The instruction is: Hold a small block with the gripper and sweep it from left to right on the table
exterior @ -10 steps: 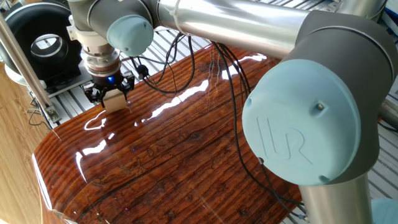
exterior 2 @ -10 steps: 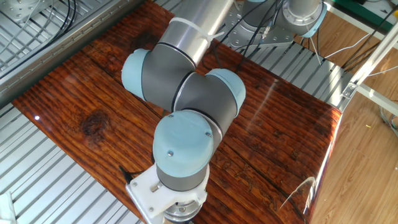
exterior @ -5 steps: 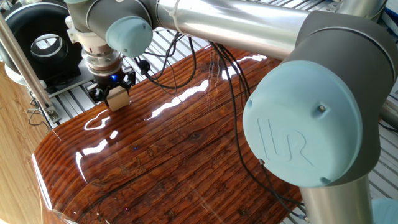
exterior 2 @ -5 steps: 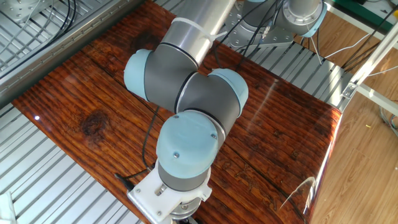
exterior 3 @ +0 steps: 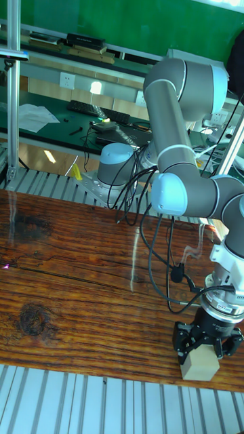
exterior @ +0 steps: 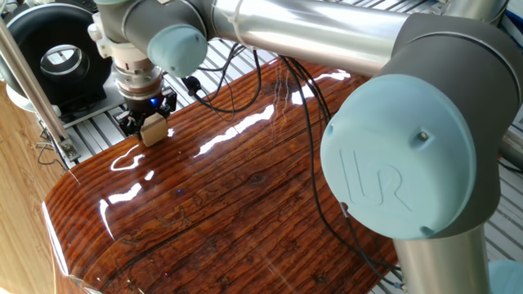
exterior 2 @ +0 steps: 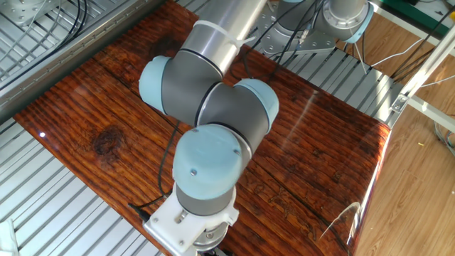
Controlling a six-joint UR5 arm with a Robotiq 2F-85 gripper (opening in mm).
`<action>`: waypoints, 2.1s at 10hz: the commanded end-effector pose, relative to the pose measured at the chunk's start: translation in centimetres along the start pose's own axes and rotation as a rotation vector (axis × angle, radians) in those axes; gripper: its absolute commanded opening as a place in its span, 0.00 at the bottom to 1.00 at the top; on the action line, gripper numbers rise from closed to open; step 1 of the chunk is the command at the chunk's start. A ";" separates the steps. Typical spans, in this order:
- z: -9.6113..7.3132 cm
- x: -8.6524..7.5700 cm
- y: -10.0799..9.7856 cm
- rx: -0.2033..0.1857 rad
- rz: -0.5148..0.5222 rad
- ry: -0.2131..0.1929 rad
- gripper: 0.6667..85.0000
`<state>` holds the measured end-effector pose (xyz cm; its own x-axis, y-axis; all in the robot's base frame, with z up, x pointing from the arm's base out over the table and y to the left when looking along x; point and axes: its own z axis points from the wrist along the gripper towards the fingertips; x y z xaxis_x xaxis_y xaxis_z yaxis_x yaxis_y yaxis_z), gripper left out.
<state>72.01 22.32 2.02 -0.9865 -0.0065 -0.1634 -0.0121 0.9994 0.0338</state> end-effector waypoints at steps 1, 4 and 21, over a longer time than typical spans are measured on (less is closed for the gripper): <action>-0.3 -0.7 0.4 -0.044 0.003 -0.033 0.70; -0.4 1.5 -1.6 0.015 0.024 0.034 0.70; -6.0 -2.2 -2.5 -0.070 0.264 0.021 0.12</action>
<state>72.71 20.39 6.88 -0.9796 0.1419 -0.1424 0.1229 0.9833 0.1344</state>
